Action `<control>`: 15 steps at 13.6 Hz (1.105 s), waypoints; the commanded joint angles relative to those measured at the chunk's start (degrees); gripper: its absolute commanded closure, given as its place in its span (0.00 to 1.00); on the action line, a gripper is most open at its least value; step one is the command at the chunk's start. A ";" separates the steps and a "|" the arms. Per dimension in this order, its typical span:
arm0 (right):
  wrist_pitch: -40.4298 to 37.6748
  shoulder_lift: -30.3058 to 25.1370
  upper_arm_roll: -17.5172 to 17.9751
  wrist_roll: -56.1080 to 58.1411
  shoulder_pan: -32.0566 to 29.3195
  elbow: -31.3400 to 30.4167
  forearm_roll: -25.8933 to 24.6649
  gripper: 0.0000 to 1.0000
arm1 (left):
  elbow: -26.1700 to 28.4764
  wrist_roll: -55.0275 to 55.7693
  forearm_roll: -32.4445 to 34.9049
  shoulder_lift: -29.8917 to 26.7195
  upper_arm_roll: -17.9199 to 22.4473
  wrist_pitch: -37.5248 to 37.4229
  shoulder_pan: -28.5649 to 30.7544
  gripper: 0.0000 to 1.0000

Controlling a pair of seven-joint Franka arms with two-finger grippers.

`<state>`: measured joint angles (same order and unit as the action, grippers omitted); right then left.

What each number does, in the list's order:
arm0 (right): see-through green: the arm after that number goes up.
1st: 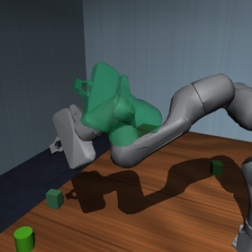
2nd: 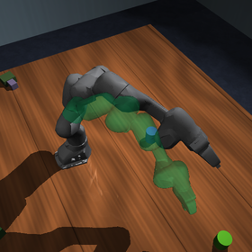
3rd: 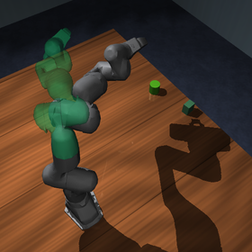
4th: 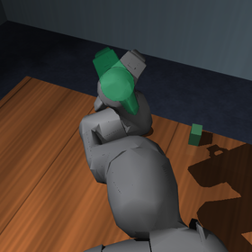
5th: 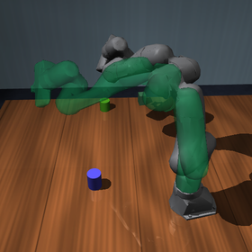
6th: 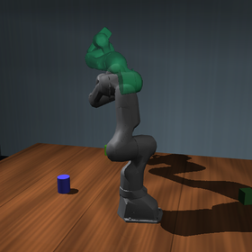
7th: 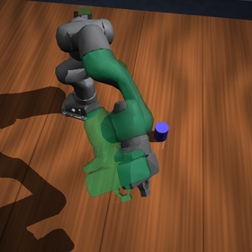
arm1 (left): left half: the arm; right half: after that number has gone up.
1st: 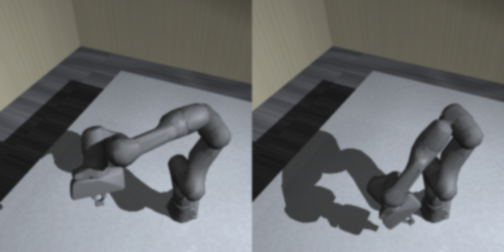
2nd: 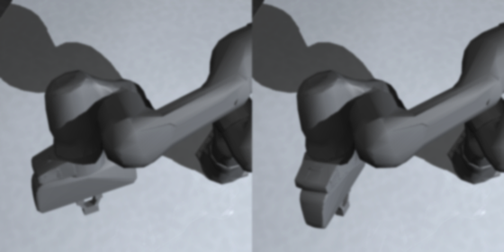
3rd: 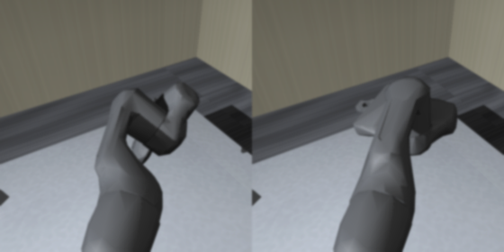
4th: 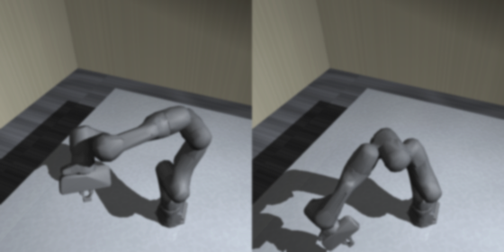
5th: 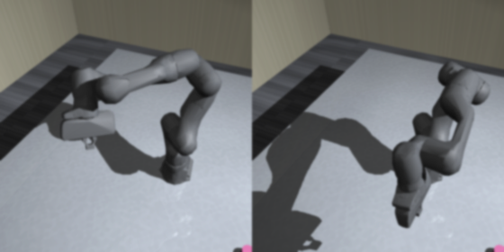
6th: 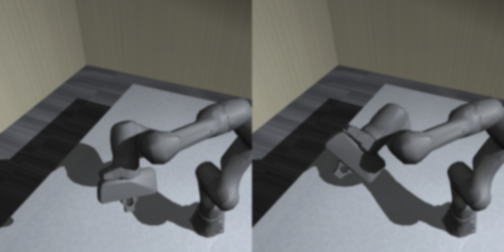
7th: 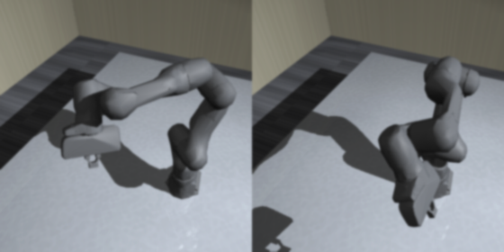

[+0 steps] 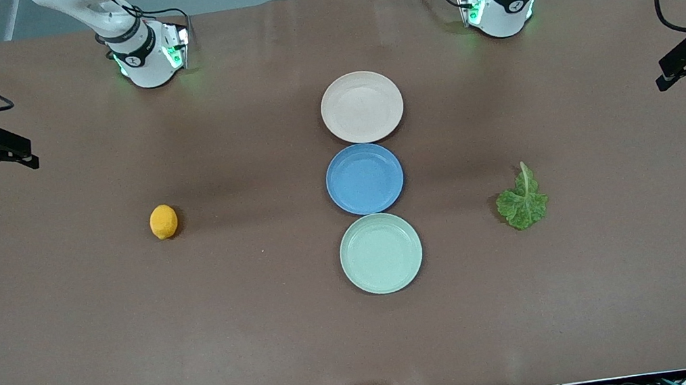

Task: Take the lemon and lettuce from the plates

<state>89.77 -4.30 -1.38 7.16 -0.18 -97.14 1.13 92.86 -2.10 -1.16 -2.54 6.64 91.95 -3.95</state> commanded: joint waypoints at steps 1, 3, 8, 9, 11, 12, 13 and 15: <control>1.37 -2.82 -0.02 0.05 0.35 -3.06 -0.61 0.00 | -1.45 -0.01 -0.69 0.35 -3.91 -0.72 3.76 0.01; 1.37 -2.73 0.41 0.05 0.35 -2.88 -0.61 0.00 | -1.45 -0.01 -0.69 0.35 -4.01 -0.72 3.95 0.01; 1.73 -2.73 0.51 -0.04 0.26 -2.71 -0.43 0.00 | -1.45 0.08 -0.69 0.35 -4.01 -0.72 3.86 0.01; 1.73 -2.73 0.51 -0.04 0.18 -2.71 -0.26 0.00 | -1.54 0.08 -0.69 0.17 -3.92 -0.72 3.95 0.01; 1.64 -2.73 0.51 -0.04 0.18 -2.71 0.18 0.00 | -1.54 -0.01 -0.60 -0.09 -3.66 -0.98 4.04 0.01; 1.46 -2.82 0.42 -0.30 0.18 -2.71 0.27 0.00 | -1.63 0.08 -0.51 -0.09 -3.74 -1.16 3.95 0.01; 1.20 -2.82 0.50 -2.21 0.18 -2.71 0.36 0.00 | -1.54 -0.09 -0.43 -0.09 -3.83 -1.16 3.95 0.01; 0.94 -2.82 0.42 -4.52 0.09 -2.62 0.36 0.00 | -1.72 0.08 0.10 -0.01 -3.92 -1.16 3.78 0.01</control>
<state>90.50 -5.12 -0.95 4.66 -0.06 -97.91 1.18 92.18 -2.10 -1.16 -2.55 3.21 91.82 -0.47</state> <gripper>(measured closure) 0.000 0.004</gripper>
